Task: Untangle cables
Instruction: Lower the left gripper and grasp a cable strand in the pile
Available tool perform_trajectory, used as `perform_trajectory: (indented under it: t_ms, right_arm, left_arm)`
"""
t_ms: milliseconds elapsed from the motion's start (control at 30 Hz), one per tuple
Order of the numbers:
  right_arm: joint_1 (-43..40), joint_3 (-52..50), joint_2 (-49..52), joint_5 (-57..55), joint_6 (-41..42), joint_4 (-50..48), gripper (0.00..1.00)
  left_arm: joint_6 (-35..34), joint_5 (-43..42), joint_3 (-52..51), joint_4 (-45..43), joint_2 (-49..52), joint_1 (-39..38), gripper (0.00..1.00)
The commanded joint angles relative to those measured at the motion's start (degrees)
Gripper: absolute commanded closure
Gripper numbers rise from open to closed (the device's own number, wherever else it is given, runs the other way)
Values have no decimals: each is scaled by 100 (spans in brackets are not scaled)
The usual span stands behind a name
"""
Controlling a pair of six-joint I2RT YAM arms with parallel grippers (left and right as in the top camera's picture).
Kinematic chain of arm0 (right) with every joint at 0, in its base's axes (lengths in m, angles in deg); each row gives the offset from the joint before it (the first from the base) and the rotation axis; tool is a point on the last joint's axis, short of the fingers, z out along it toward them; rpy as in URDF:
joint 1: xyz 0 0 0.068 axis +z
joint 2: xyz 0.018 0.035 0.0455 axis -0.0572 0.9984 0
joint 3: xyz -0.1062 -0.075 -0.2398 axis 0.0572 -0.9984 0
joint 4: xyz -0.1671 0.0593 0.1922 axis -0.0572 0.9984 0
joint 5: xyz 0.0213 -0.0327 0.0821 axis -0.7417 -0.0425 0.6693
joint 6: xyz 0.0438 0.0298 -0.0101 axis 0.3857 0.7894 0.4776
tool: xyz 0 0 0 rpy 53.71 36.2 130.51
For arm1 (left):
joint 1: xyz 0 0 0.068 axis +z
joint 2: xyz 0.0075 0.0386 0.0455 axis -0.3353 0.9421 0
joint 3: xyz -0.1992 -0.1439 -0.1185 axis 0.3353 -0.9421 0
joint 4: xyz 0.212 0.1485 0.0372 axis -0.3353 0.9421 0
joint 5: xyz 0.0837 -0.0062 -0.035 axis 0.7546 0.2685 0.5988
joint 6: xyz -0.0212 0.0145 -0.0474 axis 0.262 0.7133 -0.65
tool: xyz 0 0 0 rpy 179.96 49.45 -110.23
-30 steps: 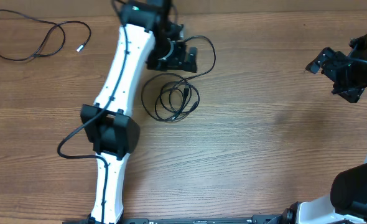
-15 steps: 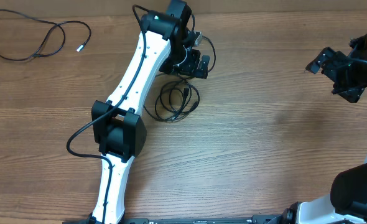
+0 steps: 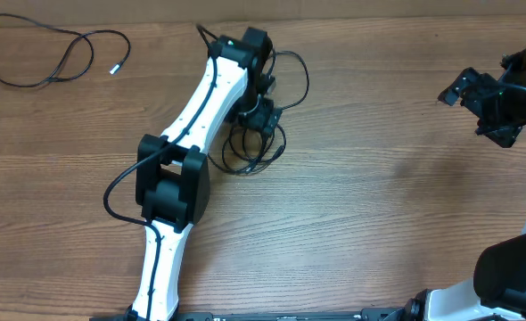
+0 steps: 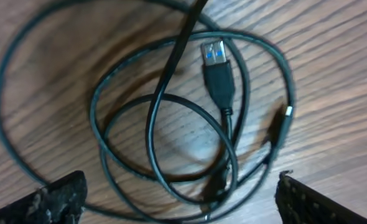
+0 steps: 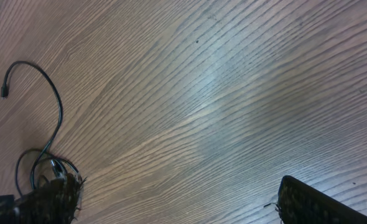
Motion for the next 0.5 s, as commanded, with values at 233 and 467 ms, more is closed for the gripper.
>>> perform_trajectory:
  t_ms: [233,467]
  right_arm:
    - [4,13,11,2,-22,-13,0]
    - [4,13,11,2,-22,-11,0]
  left_arm:
    - [79,-44,-216,-723,37,63,38]
    - [-177,129,-400,-1086,37,142,39]
